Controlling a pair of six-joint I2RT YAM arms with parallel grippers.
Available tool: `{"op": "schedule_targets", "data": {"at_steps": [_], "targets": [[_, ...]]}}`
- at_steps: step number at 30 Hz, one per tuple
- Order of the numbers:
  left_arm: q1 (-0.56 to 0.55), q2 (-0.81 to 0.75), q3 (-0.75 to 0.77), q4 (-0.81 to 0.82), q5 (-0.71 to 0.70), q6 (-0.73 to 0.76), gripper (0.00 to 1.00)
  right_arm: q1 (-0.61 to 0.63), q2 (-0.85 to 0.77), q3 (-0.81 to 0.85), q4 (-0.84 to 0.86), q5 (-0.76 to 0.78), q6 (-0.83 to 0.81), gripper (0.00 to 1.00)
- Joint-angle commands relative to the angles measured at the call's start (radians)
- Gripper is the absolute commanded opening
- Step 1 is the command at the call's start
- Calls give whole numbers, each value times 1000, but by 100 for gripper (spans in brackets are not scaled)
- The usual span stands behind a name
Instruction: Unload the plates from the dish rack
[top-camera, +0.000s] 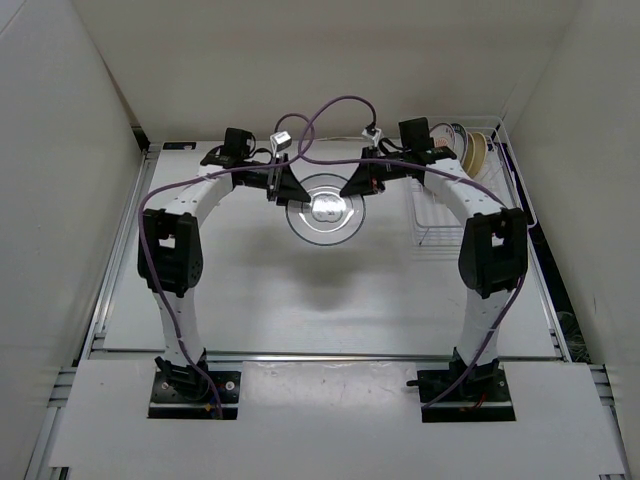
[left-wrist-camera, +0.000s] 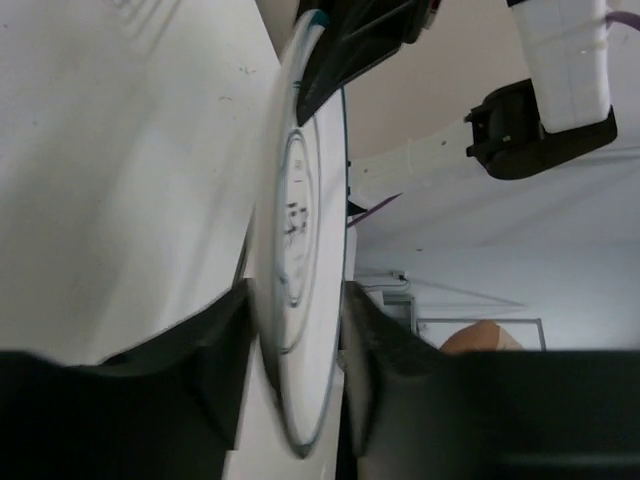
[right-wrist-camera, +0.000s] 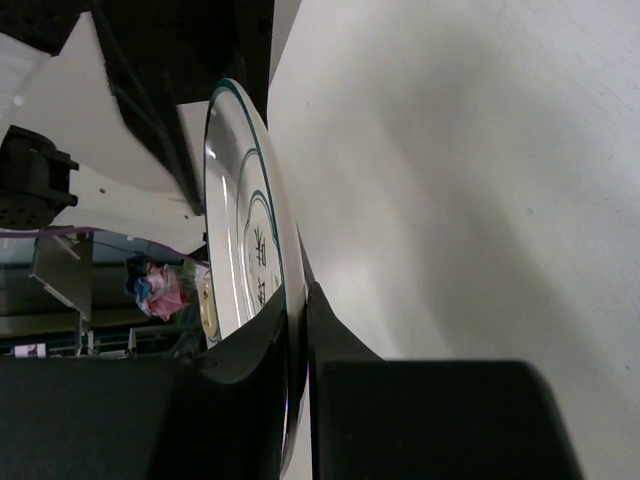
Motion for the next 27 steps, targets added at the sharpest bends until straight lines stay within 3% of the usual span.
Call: {"op": "schedule_targets", "data": {"at_steps": [1, 2, 3, 6, 11, 13, 15, 17, 18, 21, 27], "targets": [[7, -51, -15, 27, 48, 5, 44, -2, -7, 43, 59, -53, 16, 0], [7, -65, -26, 27, 48, 5, 30, -2, -7, 43, 59, -53, 16, 0], [7, -65, -47, 27, 39, 5, 23, -2, -7, 43, 59, -53, 16, 0], [7, -85, -70, 27, 27, 5, 10, -2, -7, 33, 59, -62, 16, 0], [7, -115, -80, 27, -13, 14, 10, -2, -42, 14, 50, -47, 6, 0], [7, -143, -89, 27, -59, 5, 10, -2, -58, 14, 4, 5, -33, 43], [7, -181, -98, 27, -160, -19, 10, -2, -99, 1, -66, 111, -64, 73], [7, -230, -125, 27, -275, -51, 10, -12, -150, -44, -112, 120, -132, 77], [7, -247, -136, 27, -423, -74, 10, -41, -170, -67, -125, 120, -150, 77], [7, -282, -170, 27, -580, -167, 10, -95, -257, -174, -157, 157, -187, 79], [79, -249, -133, 27, -634, -248, 10, -184, -444, -312, -231, 208, -282, 82]]}}
